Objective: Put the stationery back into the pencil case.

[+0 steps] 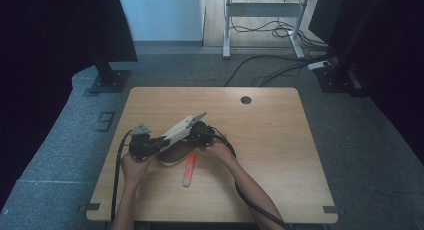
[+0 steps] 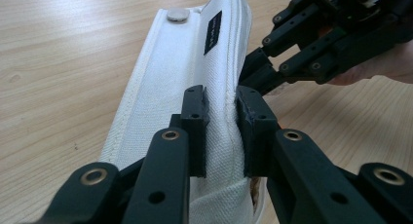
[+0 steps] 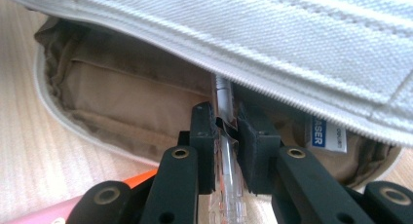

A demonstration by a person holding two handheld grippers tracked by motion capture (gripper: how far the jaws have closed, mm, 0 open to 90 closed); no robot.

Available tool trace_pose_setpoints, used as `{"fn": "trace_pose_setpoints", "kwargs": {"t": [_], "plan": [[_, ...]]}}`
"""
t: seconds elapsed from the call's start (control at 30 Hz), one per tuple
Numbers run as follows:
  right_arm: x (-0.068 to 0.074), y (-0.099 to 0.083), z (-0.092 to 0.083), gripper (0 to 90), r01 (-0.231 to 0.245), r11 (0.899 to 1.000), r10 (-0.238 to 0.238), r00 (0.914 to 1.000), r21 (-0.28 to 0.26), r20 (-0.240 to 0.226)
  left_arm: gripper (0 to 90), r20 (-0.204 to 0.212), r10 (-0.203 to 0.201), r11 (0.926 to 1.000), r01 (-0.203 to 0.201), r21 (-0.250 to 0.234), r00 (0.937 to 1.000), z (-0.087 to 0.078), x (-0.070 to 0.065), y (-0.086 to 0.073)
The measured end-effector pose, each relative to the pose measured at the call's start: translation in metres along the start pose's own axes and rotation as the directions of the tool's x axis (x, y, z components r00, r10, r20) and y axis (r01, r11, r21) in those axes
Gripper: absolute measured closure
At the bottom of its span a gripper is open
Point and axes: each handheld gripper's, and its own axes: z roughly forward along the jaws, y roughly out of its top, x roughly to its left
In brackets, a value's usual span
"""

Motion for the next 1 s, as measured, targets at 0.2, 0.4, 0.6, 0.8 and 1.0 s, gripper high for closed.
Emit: {"fn": "trace_pose_setpoints", "kwargs": {"t": [0.2, 0.4, 0.6, 0.8, 1.0], "plan": [[-0.004, 0.002, 0.005, 76.0, 0.011, 1.0, -0.011, 0.9999, 0.004, 0.0, 75.4, -0.002, 0.004, 1.0, -0.004, 0.004, 1.0, 0.001, -0.001, 0.0], [-0.007, 0.001, 0.01, 74.4, 0.003, 1.0, -0.003, 1.0, -0.005, 0.003, 75.3, -0.002, 0.0, 1.0, 0.0, 0.002, 1.0, 0.0, 0.001, 0.0], [-0.006, -0.002, 0.006, 63.7, -0.006, 1.0, 0.006, 1.0, -0.008, 0.006, 75.2, 0.001, 0.0, 1.0, 0.0, 0.002, 1.0, 0.0, 0.002, -0.001], [-0.009, -0.011, -0.005, 60.6, -0.018, 1.0, 0.018, 0.9996, -0.025, 0.019, 75.1, 0.004, 0.0, 1.0, 0.0, 0.002, 1.0, 0.0, 0.002, -0.001], [-0.012, -0.019, -0.023, 57.5, -0.024, 0.999, 0.025, 0.9991, -0.033, 0.036, 75.1, 0.007, -0.003, 1.0, 0.003, 0.002, 1.0, 0.0, 0.003, -0.001]]}}
